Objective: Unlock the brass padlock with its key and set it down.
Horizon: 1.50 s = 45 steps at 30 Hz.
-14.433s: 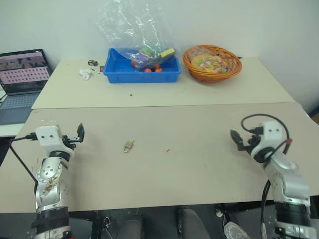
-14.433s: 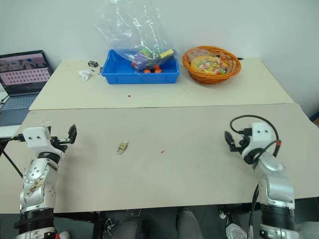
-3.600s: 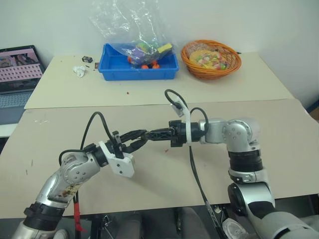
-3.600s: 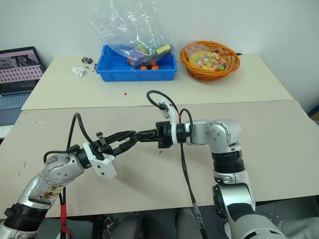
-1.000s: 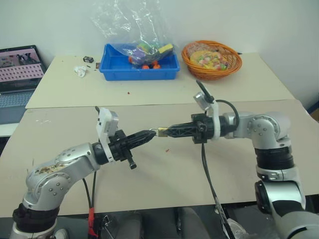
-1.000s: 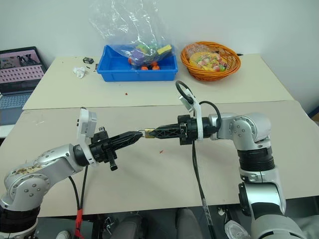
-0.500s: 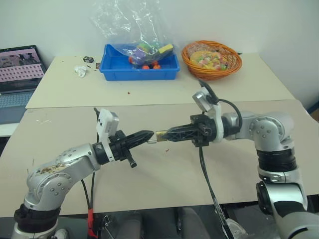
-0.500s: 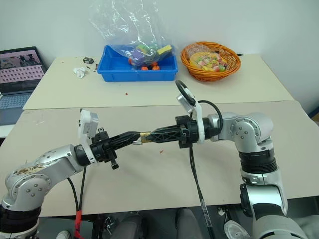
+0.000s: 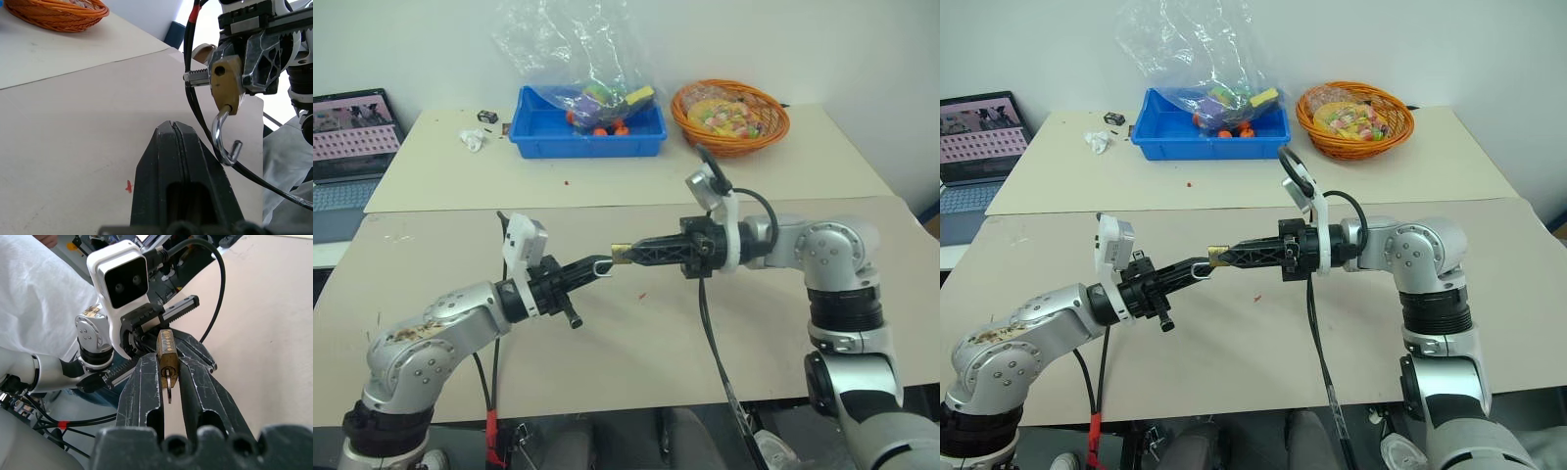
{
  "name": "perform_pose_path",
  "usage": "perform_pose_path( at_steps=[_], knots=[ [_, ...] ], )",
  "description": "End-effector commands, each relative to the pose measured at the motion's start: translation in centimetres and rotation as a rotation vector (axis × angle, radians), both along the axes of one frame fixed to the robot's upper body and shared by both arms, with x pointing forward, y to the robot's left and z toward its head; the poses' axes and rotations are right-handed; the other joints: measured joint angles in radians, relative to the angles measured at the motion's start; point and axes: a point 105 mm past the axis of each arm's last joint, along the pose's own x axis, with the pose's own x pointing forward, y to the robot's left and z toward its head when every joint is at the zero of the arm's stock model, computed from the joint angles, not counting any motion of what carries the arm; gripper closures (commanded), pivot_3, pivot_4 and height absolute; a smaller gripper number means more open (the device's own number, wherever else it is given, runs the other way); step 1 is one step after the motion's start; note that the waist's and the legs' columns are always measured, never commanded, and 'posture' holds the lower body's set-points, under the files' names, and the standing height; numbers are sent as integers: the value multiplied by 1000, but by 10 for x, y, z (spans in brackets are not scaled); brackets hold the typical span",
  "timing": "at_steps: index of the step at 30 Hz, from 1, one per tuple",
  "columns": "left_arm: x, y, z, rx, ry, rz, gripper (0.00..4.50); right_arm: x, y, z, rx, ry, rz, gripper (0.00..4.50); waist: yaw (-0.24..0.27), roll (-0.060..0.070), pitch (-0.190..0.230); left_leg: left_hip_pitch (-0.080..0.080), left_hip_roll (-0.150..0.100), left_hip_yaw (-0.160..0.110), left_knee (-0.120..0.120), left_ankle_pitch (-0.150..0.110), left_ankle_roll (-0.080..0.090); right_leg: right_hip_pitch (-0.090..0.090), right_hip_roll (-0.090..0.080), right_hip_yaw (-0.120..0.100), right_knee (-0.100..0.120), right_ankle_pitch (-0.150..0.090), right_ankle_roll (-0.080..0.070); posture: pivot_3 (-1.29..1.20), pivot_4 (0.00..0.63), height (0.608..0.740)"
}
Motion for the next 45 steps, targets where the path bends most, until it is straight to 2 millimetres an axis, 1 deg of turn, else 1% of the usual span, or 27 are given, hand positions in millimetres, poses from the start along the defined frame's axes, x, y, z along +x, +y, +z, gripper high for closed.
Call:
perform_pose_path(
  at_steps=[1,5,9,10,11,12,15,17,20,22,26,28,34,36,37,41,44,45],
  knots=[
    [-1,0,9,-8,-32,-3,4470,-1,-1,12,31,-27,5,4377,0,0,0,0,0,0,0,0,0,0,0,0,0,0,0,0,150,735],
    [0,1,8,-6,-29,1,4470,0,-3,14,48,-13,0,4377,0,0,0,0,0,0,0,0,0,0,0,0,0,0,0,0,150,735],
    [-4,5,0,77,-75,3,4470,8,-9,9,37,32,-38,4377,-3,0,0,0,0,0,0,0,0,0,0,0,0,0,0,0,150,735],
    [-6,8,1,121,-120,2,4470,22,-17,-7,-2,113,-104,4377,-3,0,0,0,0,0,0,0,0,0,0,0,0,0,0,0,150,735],
    [-8,9,2,151,-152,0,4470,30,-23,-19,-31,173,-150,4377,-4,0,0,0,0,0,0,0,0,0,0,0,0,0,0,0,150,735],
    [-11,10,2,186,-190,-10,4470,34,-29,-29,-46,235,-173,4377,-3,0,0,0,0,0,0,0,0,0,0,0,0,0,0,0,150,735],
    [-18,12,0,263,-275,-41,4470,39,-36,-45,-72,319,-202,4377,1,0,0,0,-1,0,-1,0,0,1,0,0,-1,0,0,0,150,735],
    [-20,13,-2,295,-305,-54,4470,42,-39,-51,-85,349,-210,4377,1,0,0,0,0,1,-1,0,0,0,0,0,-2,0,0,0,150,735],
    [-24,11,0,321,-357,-79,4470,40,-41,-88,-205,421,-229,4377,0,0,0,0,0,1,-2,0,0,0,0,0,-2,0,0,0,150,735],
    [-25,9,0,322,-370,-86,4470,37,-43,-102,-247,460,-224,4377,-1,0,0,0,0,1,-1,0,0,0,0,0,-1,0,0,0,150,735],
    [-28,7,4,328,-400,-104,4470,32,-45,-121,-304,514,-213,4377,-1,0,0,0,0,1,-1,0,1,0,0,0,-1,0,0,0,150,735],
    [-30,6,2,345,-415,-118,4470,33,-47,-128,-326,534,-225,4377,-2,0,0,0,0,1,-1,0,1,0,0,0,-1,0,0,0,150,735],
    [-33,8,-1,368,-442,-136,4470,42,-54,-139,-353,548,-274,4377,-2,-1,-1,1,0,1,-1,0,1,2,0,0,-2,0,0,0,150,735],
    [-34,7,-1,365,-445,-140,4500,44,-57,-140,-346,544,-288,3376,-3,-2,-2,2,0,1,0,0,1,3,0,0,-2,0,0,0,150,735],
    [-34,7,-1,365,-448,-141,4500,46,-58,-139,-340,535,-291,3158,-1,-2,-2,2,0,1,0,0,1,4,0,0,-2,0,0,0,150,735],
    [-33,7,-2,364,-451,-143,4500,54,-66,-140,-360,480,-339,1772,2,-2,-2,3,0,1,1,0,1,3,-1,0,-2,0,0,0,150,735],
    [-32,6,-3,363,-450,-147,4500,58,-76,-135,-366,424,-357,768,1,-2,-2,6,0,1,2,0,0,6,-1,1,-1,1,0,0,150,735],
    [-32,6,-3,361,-449,-147,4500,58,-80,-132,-362,412,-359,768,3,-1,-2,9,0,1,2,0,0,10,-1,1,-2,1,0,0,150,735]
  ],
)
